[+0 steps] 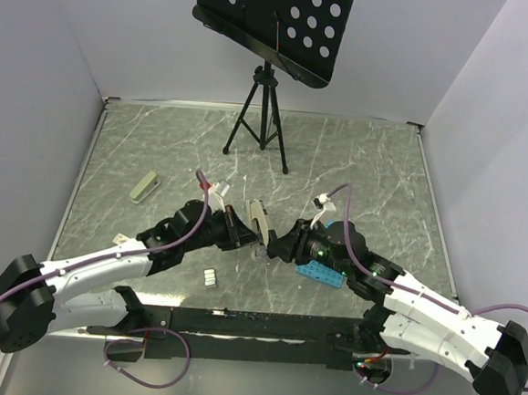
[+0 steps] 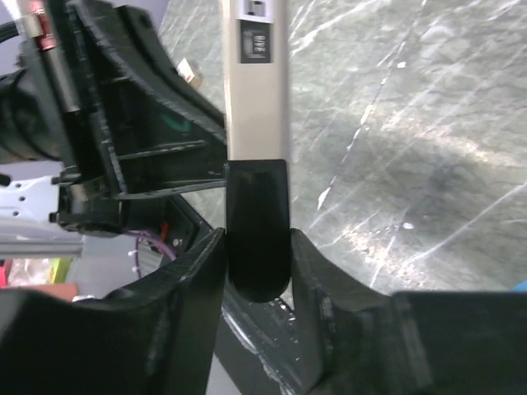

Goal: Unload the staples from the stapler

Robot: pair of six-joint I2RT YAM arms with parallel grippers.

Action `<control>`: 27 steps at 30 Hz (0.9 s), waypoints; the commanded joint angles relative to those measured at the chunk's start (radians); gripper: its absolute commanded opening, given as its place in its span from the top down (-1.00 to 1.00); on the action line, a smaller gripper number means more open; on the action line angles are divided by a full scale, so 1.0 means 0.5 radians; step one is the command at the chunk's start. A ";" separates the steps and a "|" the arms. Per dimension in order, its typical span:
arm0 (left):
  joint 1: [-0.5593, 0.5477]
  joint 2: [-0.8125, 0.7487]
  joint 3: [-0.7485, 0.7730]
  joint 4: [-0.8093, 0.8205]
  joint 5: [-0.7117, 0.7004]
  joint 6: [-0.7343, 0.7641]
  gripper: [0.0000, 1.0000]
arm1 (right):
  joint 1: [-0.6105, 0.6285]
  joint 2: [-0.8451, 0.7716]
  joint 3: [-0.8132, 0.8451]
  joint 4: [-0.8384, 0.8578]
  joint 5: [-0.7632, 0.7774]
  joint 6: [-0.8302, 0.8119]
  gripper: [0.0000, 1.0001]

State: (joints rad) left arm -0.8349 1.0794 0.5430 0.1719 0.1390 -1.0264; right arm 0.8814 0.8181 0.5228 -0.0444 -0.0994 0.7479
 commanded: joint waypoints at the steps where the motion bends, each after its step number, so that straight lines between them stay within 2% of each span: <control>1: 0.010 -0.115 -0.027 0.248 -0.140 -0.110 0.98 | 0.017 -0.047 0.010 0.098 0.079 0.069 0.11; 4: 0.025 -0.161 -0.107 0.383 -0.131 -0.196 0.98 | 0.017 -0.020 0.004 0.107 0.058 0.054 -0.26; 5: 0.028 -0.168 -0.113 0.396 -0.128 -0.214 0.98 | 0.017 -0.007 -0.005 0.135 0.045 0.051 -0.29; 7: 0.028 -0.162 -0.092 0.362 -0.122 -0.211 0.98 | 0.017 0.011 -0.045 0.181 0.015 0.057 -0.30; 11: 0.028 -0.158 -0.071 0.322 -0.131 -0.218 0.98 | 0.020 0.020 -0.082 0.248 0.002 0.051 -0.15; 16: 0.028 -0.128 -0.061 0.362 -0.103 -0.251 0.98 | 0.017 0.125 -0.027 0.258 -0.050 0.011 -0.16; 21: 0.028 -0.079 -0.043 0.380 -0.057 -0.282 0.98 | 0.017 0.094 -0.064 0.313 -0.031 0.017 0.18; 22: 0.028 -0.076 -0.043 0.386 -0.063 -0.291 0.98 | 0.017 0.070 -0.067 0.310 -0.022 0.011 0.29; 23: 0.028 -0.070 -0.049 0.399 -0.066 -0.300 0.98 | 0.020 0.054 -0.073 0.313 -0.004 0.001 0.56; 26: 0.028 -0.054 -0.049 0.423 -0.082 -0.261 0.98 | 0.020 -0.040 -0.061 0.230 0.106 -0.011 0.81; 27: 0.025 -0.054 -0.025 0.372 -0.094 -0.160 0.98 | 0.014 -0.071 -0.046 0.139 0.146 -0.026 0.82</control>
State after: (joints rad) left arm -0.8215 1.0569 0.4698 0.2497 0.0891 -1.1473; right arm 0.8860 0.8547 0.4824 0.0433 -0.1112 0.7494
